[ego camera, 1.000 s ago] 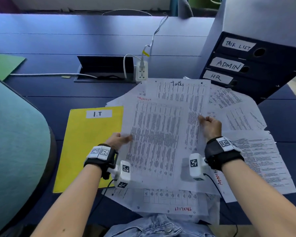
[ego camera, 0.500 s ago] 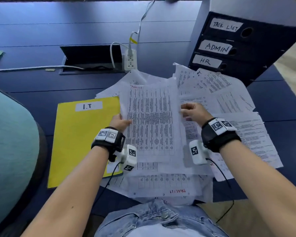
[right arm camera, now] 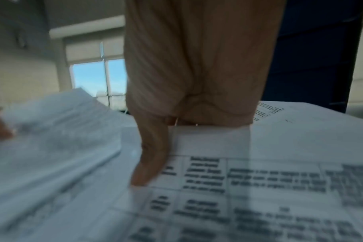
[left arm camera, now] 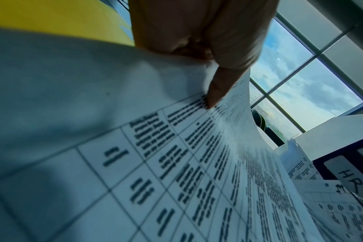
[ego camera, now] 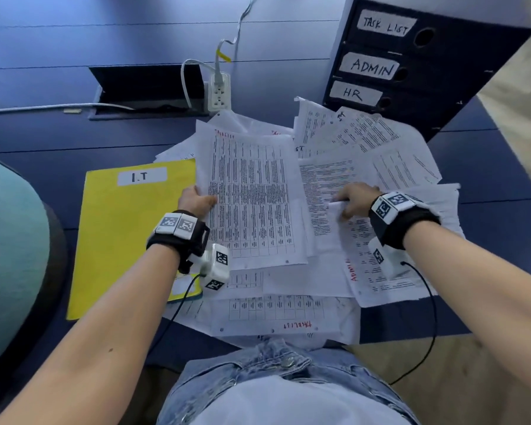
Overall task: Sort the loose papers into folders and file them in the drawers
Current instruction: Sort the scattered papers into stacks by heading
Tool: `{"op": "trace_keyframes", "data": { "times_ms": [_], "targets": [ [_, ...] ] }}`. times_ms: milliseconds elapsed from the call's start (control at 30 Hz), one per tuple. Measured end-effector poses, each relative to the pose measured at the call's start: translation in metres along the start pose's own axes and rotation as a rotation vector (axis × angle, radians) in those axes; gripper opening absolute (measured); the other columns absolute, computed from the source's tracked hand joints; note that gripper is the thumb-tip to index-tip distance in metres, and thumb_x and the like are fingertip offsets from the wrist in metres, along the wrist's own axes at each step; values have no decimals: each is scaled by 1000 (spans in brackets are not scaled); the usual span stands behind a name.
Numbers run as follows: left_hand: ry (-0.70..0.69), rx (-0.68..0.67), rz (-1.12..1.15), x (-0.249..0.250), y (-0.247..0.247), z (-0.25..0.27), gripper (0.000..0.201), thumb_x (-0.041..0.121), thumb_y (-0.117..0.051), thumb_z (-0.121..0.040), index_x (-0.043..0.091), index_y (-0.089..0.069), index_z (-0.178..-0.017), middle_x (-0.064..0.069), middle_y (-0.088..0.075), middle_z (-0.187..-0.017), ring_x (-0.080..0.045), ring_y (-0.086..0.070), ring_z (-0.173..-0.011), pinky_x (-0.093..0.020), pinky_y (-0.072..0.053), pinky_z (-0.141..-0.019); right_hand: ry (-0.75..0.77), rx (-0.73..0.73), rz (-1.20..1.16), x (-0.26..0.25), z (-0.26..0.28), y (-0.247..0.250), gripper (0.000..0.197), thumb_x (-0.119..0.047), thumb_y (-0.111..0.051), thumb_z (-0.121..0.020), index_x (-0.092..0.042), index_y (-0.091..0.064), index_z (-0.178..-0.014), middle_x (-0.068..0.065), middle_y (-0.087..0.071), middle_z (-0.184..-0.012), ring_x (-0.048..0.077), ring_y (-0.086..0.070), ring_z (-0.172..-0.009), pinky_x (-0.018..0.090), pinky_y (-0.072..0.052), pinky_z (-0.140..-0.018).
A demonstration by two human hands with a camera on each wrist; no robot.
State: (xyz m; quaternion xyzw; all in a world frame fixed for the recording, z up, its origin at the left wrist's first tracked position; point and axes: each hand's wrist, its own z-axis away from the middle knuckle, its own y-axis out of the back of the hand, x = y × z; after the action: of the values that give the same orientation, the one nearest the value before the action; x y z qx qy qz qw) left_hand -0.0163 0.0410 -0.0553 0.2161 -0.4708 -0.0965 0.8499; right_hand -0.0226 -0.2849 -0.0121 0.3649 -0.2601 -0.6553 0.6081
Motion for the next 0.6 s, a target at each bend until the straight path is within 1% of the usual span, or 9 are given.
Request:
{"op": "trace_keyframes", "data": {
  "times_ms": [67,100,133,200,267,333,467,533,600],
  "targets": [
    [-11,17,4,-2,2,-3,28,1,-63,-80,-5,-57,-107,-23,-61,-110,-38,-59,-107,-49,-47,-95,124,-13,-270,-7,5,13,9,-14,-75,-77,-20,-68,-74,-13,-63,-66,17,-56,-80,31,-39,-81],
    [-16,24,3,0,3,-1,28,-1,-62,-81,-5,-55,-108,-23,-60,-110,-38,-58,-108,-48,-46,-95,181,-12,-393,-11,7,22,18,-14,-73,-78,-24,-66,-65,-18,-60,-59,13,-54,-73,29,-38,-79],
    [-16,29,15,2,5,2,30,-2,-61,-82,-7,-53,-111,-24,-59,-111,-37,-57,-108,-47,-46,-95,236,-1,-507,-17,9,31,22,-13,-71,-80,-25,-65,-63,-16,-60,-59,12,-53,-71,29,-38,-79],
    [-16,29,33,4,7,4,32,-2,-60,-83,-10,-51,-113,-22,-58,-110,-32,-57,-102,-46,-45,-95,289,72,-712,-32,12,48,8,-12,-65,-85,-13,-67,-77,-2,-62,-72,13,-55,-72,27,-41,-76],
    [-22,-9,74,3,9,6,28,-2,-61,-82,-6,-53,-109,-20,-58,-106,-26,-54,-95,-47,-44,-93,287,178,-909,-46,11,60,15,-9,-61,-88,1,-65,-98,4,-61,-80,12,-56,-71,21,-45,-71],
    [-23,-62,112,3,11,10,32,2,-65,-78,-3,-53,-108,-19,-58,-105,-25,-54,-95,-46,-45,-92,217,286,-1044,-54,-3,62,19,-6,-60,-88,2,-62,-106,6,-62,-85,14,-57,-71,23,-49,-69],
    [-3,-95,131,5,7,22,30,11,-56,-91,-1,-50,-117,-13,-52,-107,-22,-50,-102,-36,-41,-89,-24,430,-1032,-60,-40,43,20,-5,-59,-85,5,-66,-101,21,-67,-102,24,-60,-86,46,-51,-88],
    [-3,-98,181,5,4,27,38,16,-48,-96,-4,-45,-127,-15,-53,-120,-23,-51,-110,-30,-39,-91,-112,448,-1039,-61,-54,31,19,-7,-60,-85,3,-67,-100,16,-66,-94,23,-58,-86,43,-51,-88],
    [3,-117,321,4,0,29,42,19,-41,-98,-5,-41,-132,-14,-50,-128,-18,-53,-107,-21,-42,-87,-156,458,-1084,-62,-62,21,20,-7,-62,-85,4,-66,-101,10,-60,-89,21,-56,-86,37,-47,-81]
  ]
}}
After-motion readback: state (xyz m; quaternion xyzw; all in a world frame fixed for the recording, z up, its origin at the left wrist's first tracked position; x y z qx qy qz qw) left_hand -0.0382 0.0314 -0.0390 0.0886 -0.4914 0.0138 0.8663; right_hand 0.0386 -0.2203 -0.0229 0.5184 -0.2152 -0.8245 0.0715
